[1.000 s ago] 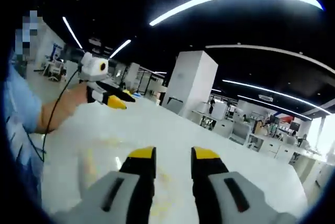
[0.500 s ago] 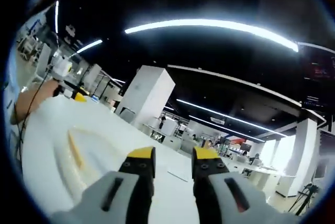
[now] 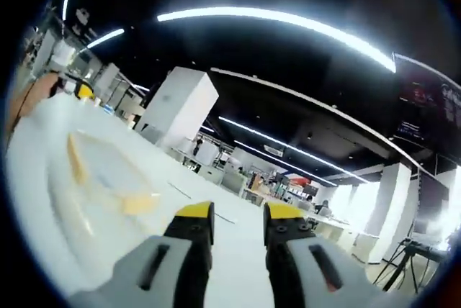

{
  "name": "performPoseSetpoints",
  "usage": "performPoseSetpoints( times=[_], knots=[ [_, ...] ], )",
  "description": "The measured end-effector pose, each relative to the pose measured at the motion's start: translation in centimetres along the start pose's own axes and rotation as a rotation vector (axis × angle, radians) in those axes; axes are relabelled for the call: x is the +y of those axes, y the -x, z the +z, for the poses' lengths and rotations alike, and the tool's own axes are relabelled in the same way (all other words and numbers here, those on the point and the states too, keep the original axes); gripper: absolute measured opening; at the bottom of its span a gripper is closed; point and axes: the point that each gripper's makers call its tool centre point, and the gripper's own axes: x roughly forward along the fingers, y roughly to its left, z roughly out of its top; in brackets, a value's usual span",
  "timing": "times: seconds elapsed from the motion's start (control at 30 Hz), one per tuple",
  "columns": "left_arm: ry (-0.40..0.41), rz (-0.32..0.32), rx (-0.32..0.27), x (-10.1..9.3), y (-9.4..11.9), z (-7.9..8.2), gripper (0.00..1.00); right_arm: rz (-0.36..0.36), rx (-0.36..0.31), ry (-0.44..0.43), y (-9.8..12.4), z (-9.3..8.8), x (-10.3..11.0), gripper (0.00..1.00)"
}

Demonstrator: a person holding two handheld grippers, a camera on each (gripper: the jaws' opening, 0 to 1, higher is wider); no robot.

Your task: Snap each plastic latch of the storage box into its locked position after aligning the lid with the box until every specified latch is closed and the lid sits flush.

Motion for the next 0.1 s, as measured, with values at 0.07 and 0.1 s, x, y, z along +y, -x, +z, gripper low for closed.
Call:
performPoseSetpoints(
  times=[0.07,0.1],
  knots=[
    [0.025,0.004,-0.02,0.12,0.21,0.39,0.43,-0.008,0.002,0.007,-0.1,-0.2,-0.17,0.26],
    [0.034,0.005,-0.028,0.14,0.27,0.53,0.43,-0.011,0.006,0.006,-0.12,-0.29,-0.23,0.26]
  ],
)
